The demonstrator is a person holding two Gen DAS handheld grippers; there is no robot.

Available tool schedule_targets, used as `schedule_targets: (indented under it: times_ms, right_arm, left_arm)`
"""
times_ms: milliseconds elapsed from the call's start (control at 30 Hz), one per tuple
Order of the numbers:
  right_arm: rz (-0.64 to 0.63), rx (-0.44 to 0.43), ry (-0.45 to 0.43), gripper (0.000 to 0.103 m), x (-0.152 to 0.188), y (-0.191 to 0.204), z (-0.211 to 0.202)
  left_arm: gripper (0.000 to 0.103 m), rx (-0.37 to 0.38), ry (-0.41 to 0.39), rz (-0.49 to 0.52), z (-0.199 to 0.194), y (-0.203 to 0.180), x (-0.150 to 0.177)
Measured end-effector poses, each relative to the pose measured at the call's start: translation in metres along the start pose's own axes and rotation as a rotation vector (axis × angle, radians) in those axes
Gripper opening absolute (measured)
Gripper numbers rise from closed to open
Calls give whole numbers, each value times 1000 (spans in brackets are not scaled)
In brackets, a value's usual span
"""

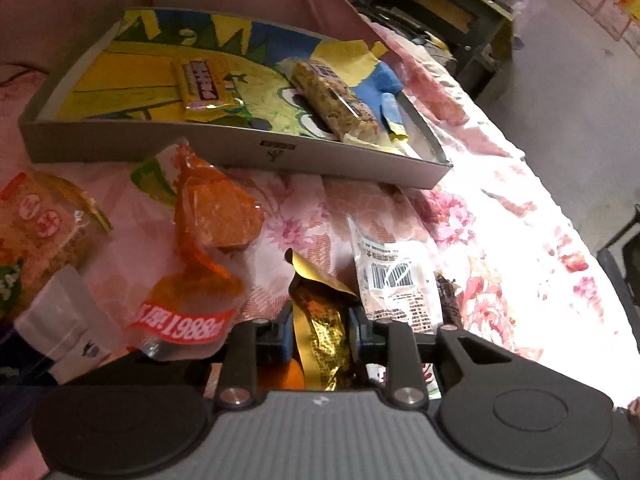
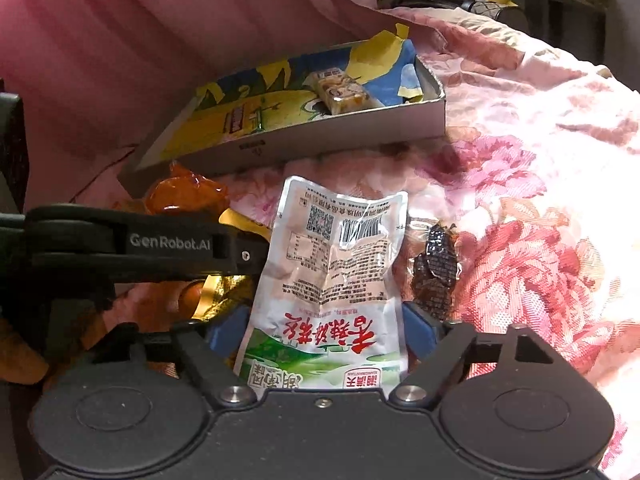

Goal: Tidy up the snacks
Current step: 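Grasp the gold-wrapped candy with the left tool while the right tool grasps the white pouch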

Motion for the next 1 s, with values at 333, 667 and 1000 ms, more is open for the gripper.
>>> schedule_targets:
  times_ms: [333, 667, 1000]
  right_arm:
    - [-33, 7, -12, 66, -1, 2, -5]
    - [-16, -14, 14, 82, 1, 0, 8]
    - [-61, 8, 19, 87, 5, 4, 12]
  left_arm:
    - [22, -126, -25, -6, -28, 8, 4]
    - [23, -143, 56, 89, -4, -5, 16]
    - [18, -136, 35, 3, -13, 5, 14]
Point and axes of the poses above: each gripper's, at about its wrist camera, not at the fingertips, and z roughly the way its jaws point, y to its left, x to its underside, the point moved 10 cm from there along z, roughly the way its jaws point, and after that the axes turned 13 degrees about y, right-handed, at the moved point
